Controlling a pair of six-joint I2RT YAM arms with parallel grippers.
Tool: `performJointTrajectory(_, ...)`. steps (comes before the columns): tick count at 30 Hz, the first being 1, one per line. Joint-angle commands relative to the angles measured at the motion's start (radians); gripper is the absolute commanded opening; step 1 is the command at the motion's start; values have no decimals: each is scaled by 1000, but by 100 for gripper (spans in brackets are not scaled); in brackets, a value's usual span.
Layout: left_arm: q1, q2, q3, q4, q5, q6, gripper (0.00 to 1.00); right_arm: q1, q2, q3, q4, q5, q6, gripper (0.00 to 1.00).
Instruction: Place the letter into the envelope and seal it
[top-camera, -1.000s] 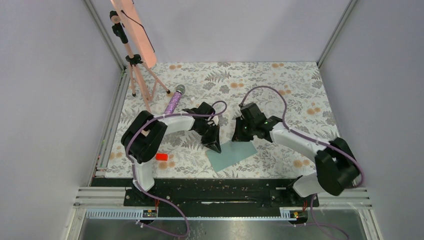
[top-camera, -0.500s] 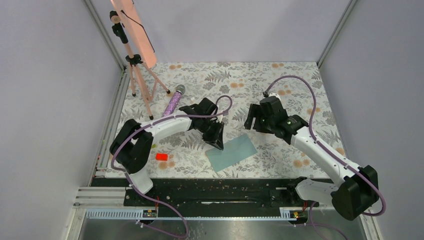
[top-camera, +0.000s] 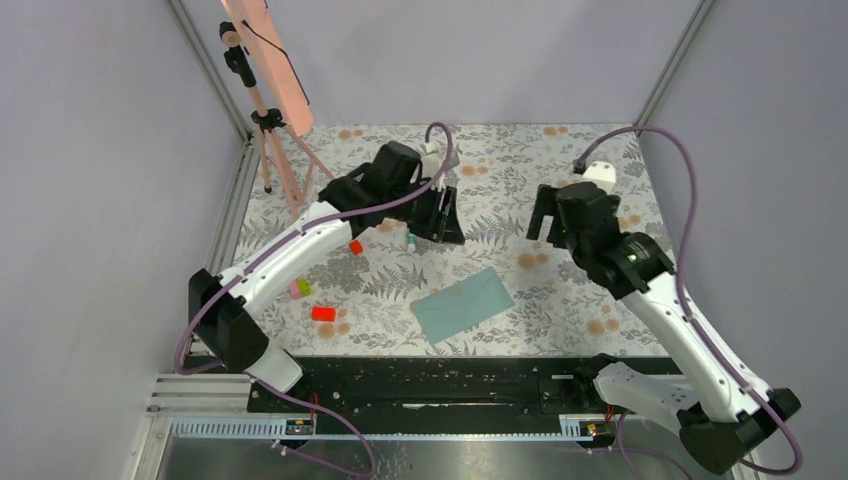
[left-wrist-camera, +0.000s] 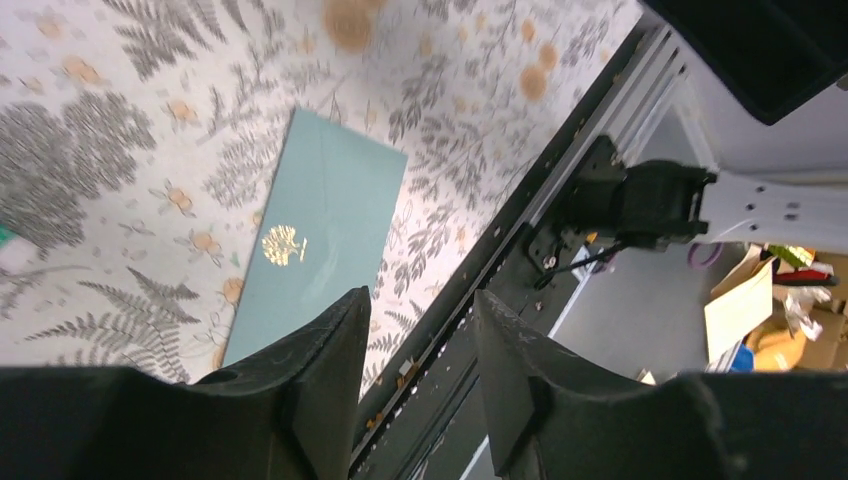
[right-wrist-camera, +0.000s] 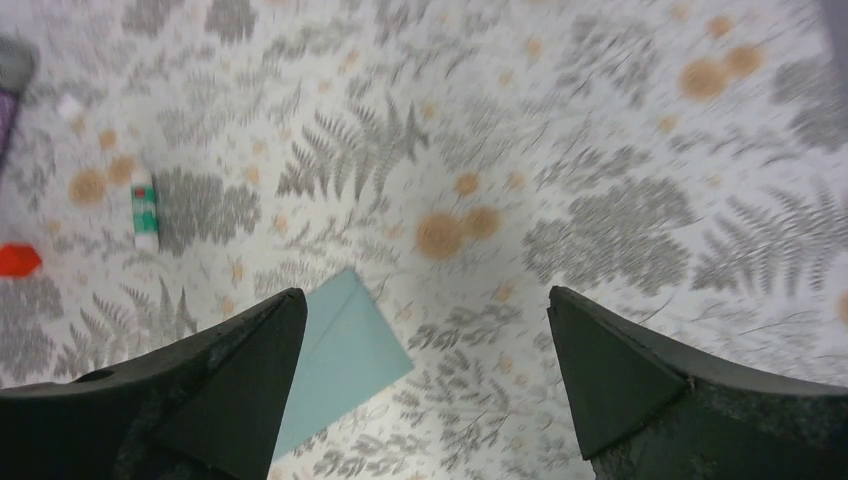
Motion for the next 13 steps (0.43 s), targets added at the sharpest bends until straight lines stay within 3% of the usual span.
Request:
performJointTrajectory(1, 41, -71, 95, -36, -28, 9, 44, -5, -72, 117, -50, 268, -97, 99)
performJointTrajectory(7, 124, -167, 87, 48, 43, -28, 48, -4, -126, 139, -67, 305, -100, 99)
performJointTrajectory(13, 178, -225, 58, 95, -1, -47, 52, -5, -106, 135, -128, 336, -11, 100)
